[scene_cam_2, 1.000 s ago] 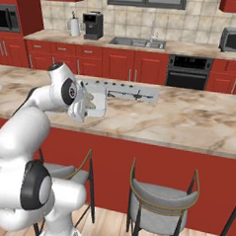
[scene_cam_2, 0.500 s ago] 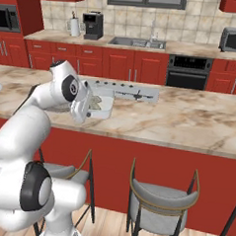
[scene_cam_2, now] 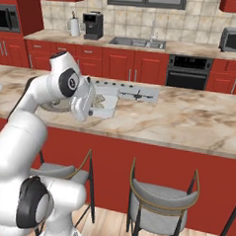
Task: Place two dumplings into each of the tupperware containers and then place the containers in the fridge.
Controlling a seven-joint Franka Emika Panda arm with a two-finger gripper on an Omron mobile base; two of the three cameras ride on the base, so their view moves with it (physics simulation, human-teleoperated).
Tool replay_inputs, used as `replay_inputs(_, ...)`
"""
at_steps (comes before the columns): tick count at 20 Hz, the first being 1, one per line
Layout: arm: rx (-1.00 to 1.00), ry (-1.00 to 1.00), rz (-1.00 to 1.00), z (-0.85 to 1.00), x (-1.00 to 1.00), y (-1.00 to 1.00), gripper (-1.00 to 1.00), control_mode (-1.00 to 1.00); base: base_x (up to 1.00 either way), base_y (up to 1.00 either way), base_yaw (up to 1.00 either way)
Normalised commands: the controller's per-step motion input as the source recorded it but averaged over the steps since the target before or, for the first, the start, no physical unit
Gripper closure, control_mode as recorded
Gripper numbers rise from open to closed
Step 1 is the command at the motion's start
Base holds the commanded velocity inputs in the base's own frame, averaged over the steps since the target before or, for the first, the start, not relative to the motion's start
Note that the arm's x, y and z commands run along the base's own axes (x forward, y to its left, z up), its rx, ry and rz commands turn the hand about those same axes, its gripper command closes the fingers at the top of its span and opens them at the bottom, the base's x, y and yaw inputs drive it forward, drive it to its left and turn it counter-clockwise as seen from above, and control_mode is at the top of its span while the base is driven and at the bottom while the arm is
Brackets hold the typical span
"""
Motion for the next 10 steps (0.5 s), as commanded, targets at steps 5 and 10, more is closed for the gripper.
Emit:
replay_inputs(5,0.0,-0.02,0.0,0.04,-0.69,-0.07,1.0,-1.0,0.0,0.0,0.0)
replay_inputs(10,0.0,-0.07,-0.01,0.01,-0.76,-0.05,1.0,-1.0,0.0,0.0,0.0)
